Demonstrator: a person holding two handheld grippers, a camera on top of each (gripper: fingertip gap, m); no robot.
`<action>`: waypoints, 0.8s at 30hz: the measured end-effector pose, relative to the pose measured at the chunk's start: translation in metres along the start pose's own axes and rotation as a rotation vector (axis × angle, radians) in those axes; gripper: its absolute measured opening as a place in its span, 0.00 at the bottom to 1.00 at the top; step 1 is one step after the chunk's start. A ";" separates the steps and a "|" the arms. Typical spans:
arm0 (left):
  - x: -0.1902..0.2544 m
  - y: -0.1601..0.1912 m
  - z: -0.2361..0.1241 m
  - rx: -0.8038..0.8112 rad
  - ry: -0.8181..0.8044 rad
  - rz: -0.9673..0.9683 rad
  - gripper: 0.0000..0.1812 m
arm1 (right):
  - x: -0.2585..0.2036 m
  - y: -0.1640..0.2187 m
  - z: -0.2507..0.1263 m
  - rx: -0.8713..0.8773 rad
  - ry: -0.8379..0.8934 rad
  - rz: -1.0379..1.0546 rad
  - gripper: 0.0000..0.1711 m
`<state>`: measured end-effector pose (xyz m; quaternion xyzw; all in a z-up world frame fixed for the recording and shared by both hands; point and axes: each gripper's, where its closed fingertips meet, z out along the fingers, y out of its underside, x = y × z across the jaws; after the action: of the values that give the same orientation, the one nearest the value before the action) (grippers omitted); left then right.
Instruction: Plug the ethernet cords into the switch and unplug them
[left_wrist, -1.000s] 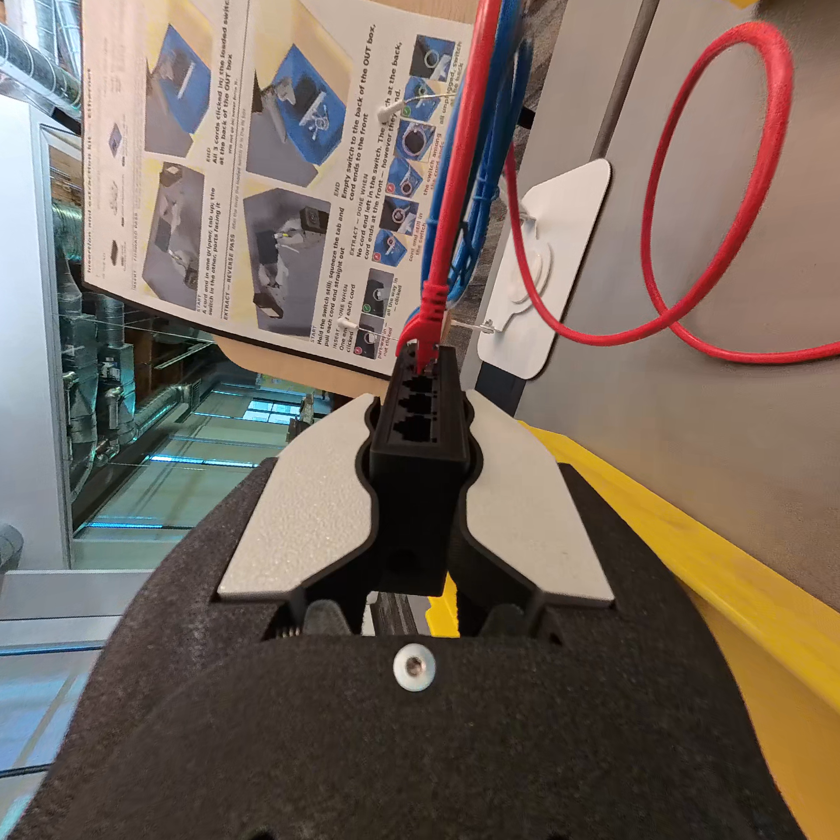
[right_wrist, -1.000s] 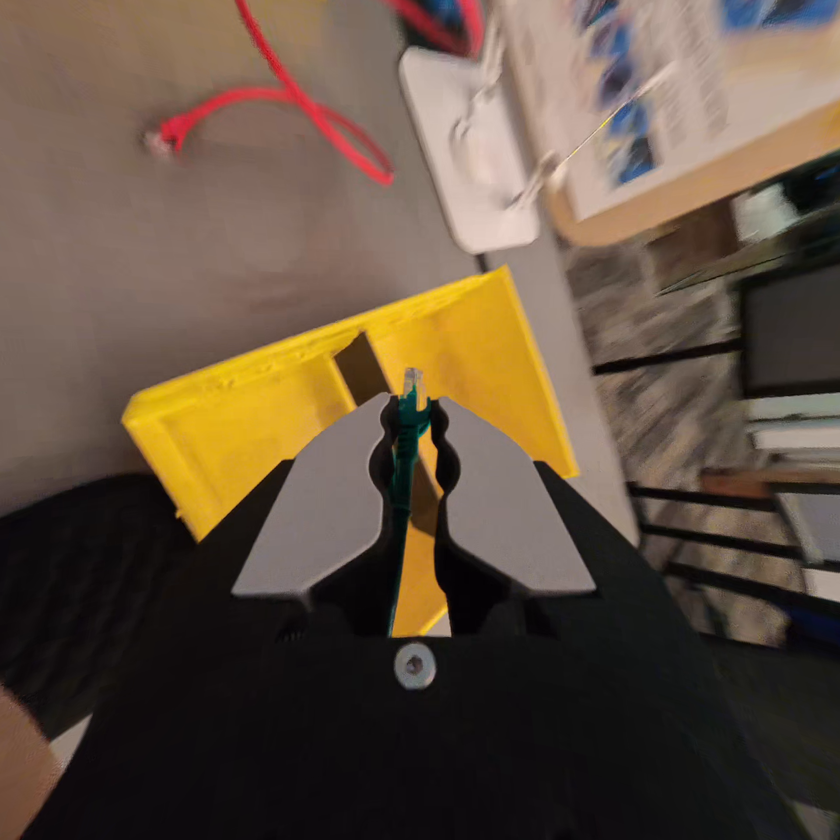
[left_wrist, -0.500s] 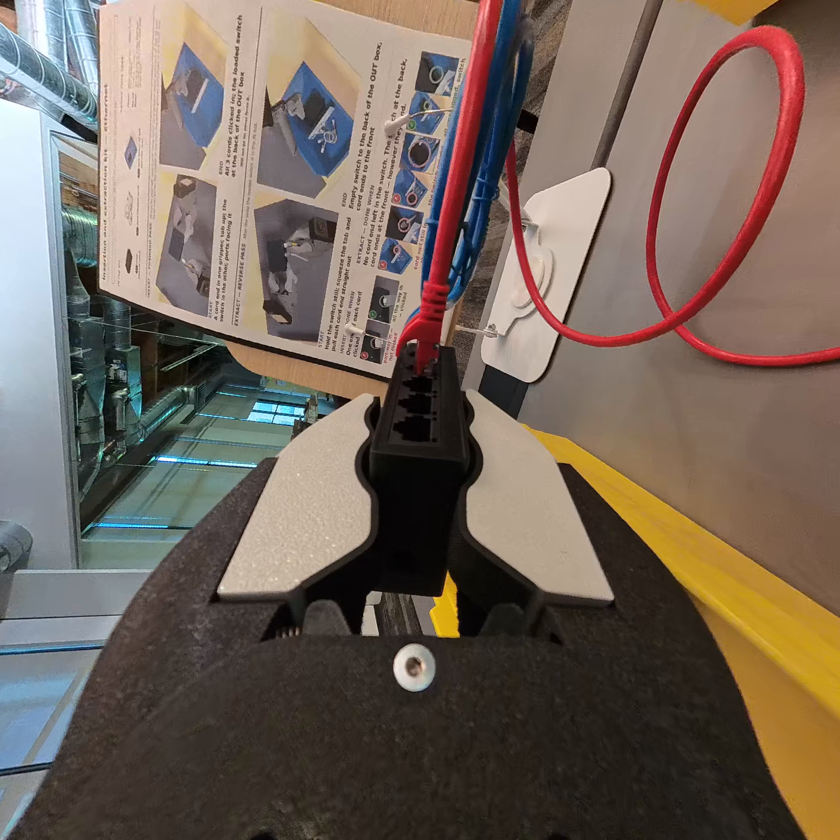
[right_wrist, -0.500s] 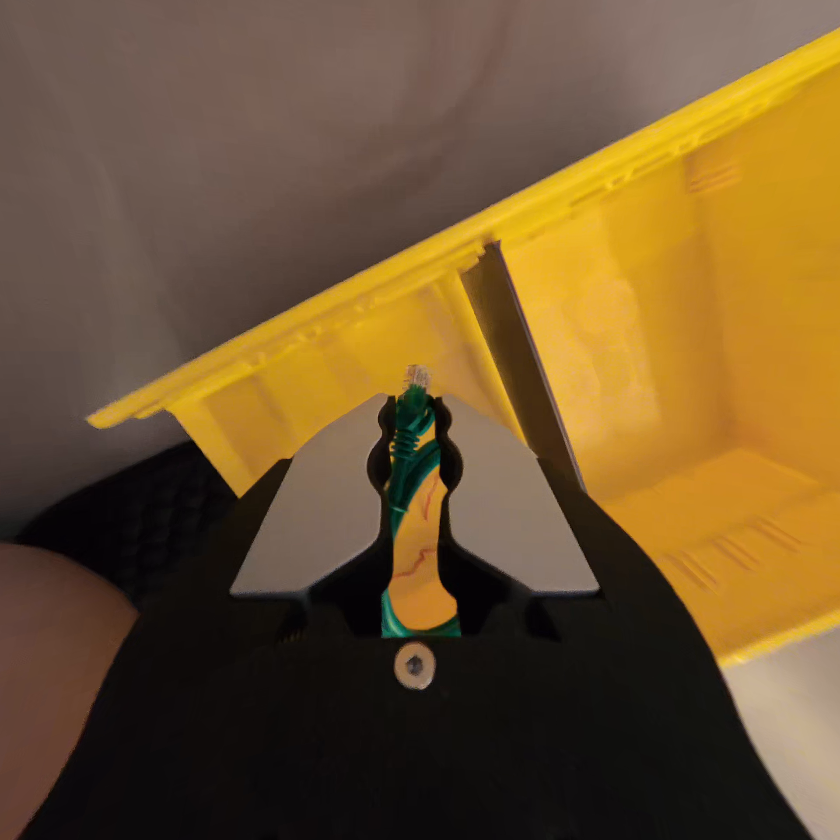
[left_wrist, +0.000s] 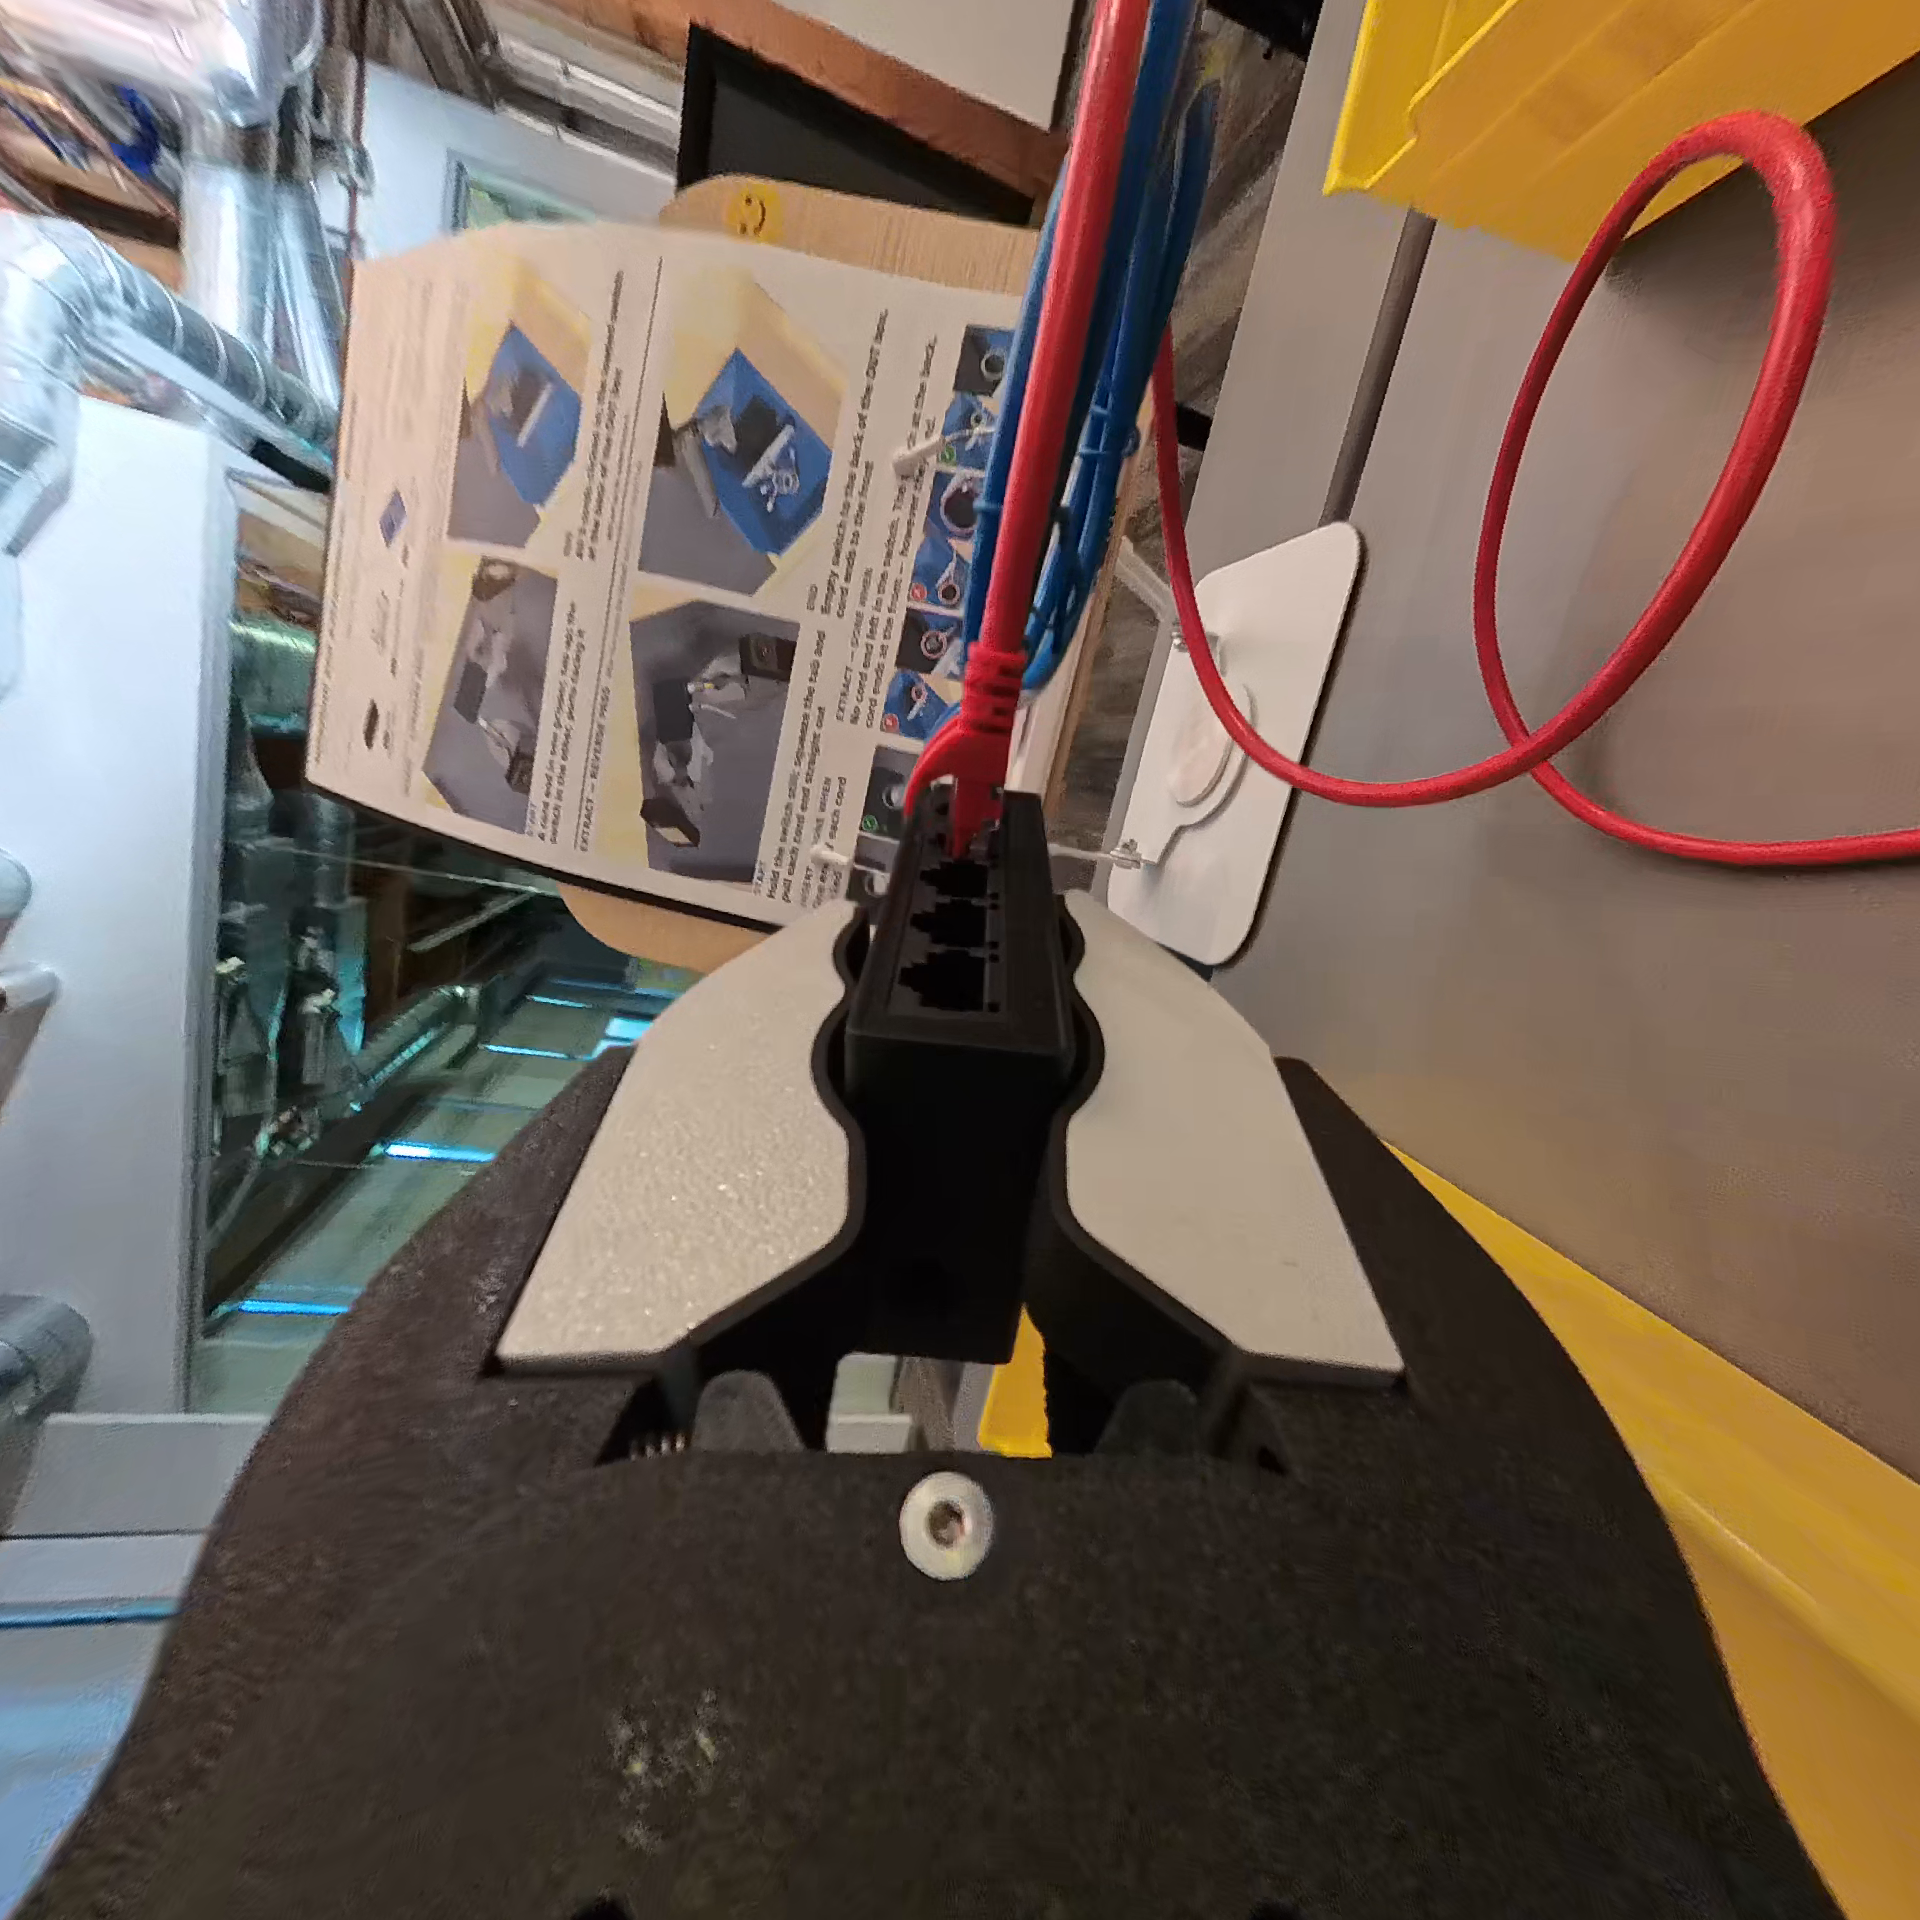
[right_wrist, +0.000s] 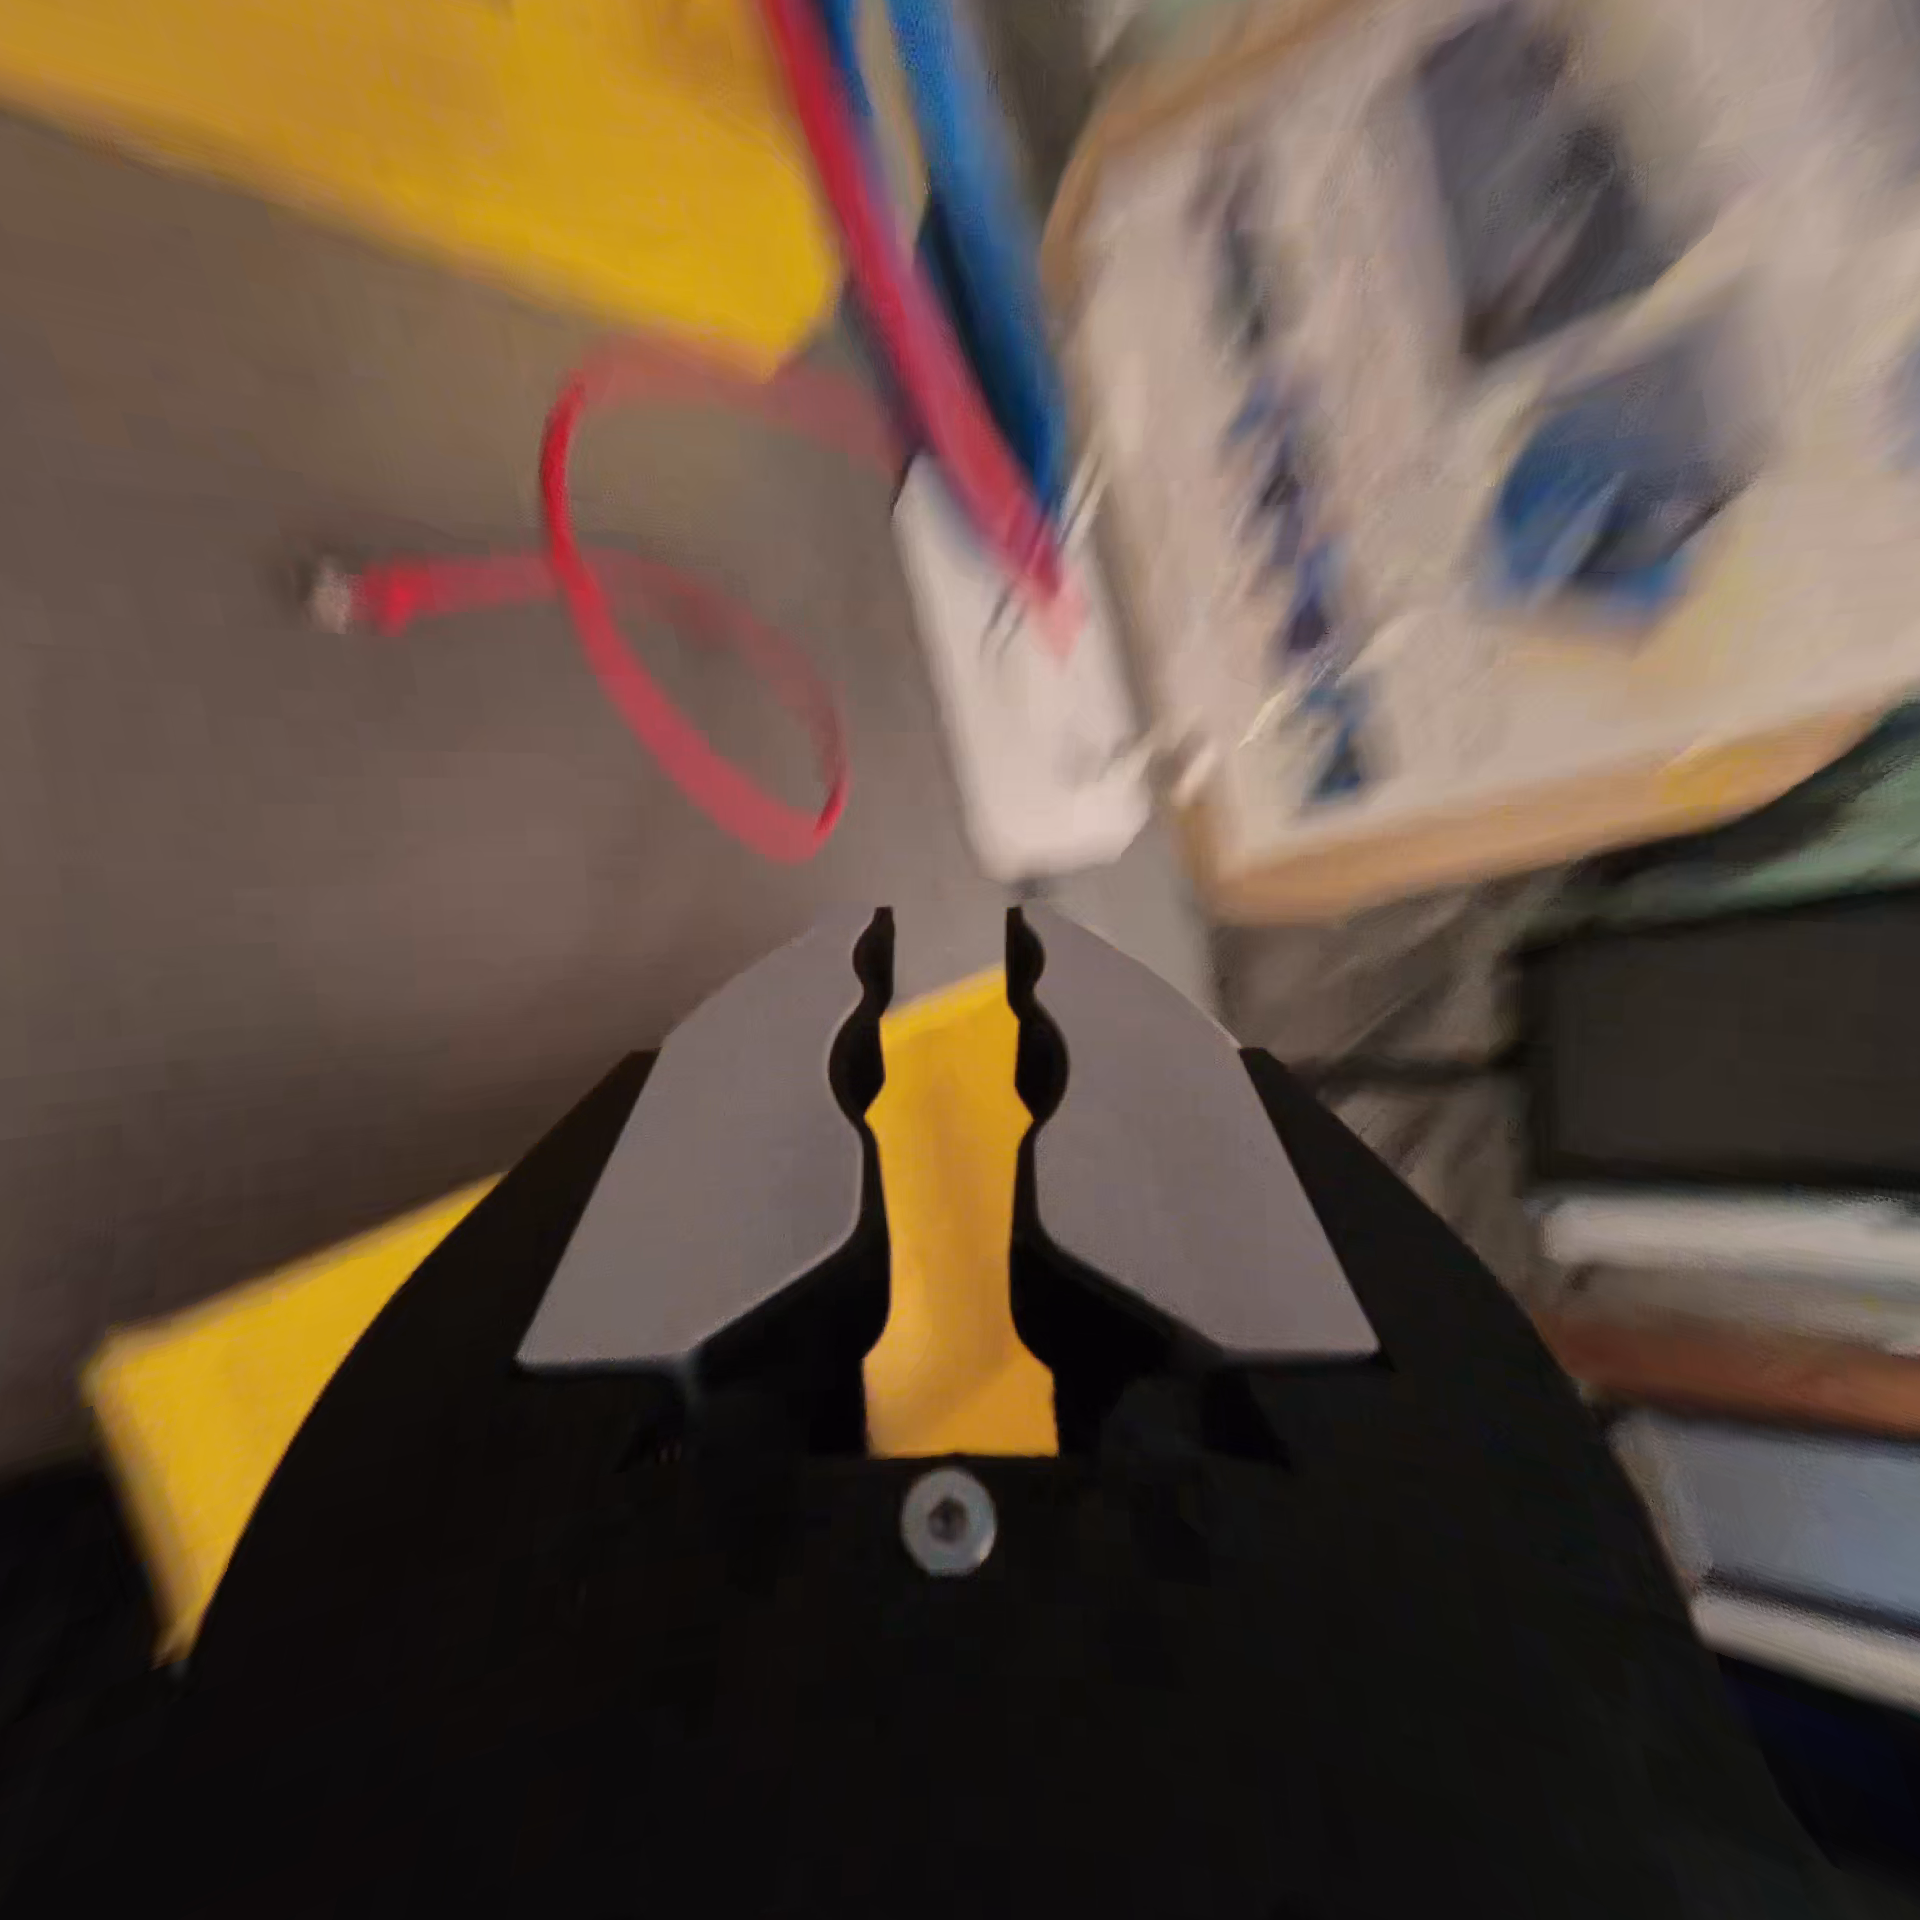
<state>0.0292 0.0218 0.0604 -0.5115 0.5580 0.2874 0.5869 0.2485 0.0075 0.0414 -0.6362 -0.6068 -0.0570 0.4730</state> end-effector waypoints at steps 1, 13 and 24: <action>0.002 -0.003 0.000 0.009 -0.003 0.017 0.17 | 0.008 -0.035 -0.006 0.153 0.094 -0.060 0.13; 0.039 -0.035 0.000 0.039 0.080 0.145 0.18 | -0.064 -0.149 0.041 0.453 0.224 -0.487 0.17; 0.044 -0.048 -0.004 0.049 0.066 0.181 0.18 | -0.060 -0.137 0.063 0.349 0.300 -0.569 0.11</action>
<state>0.0811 -0.0076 0.0326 -0.4537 0.6279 0.3085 0.5520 0.0882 -0.0190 0.0410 -0.3364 -0.6839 -0.1747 0.6234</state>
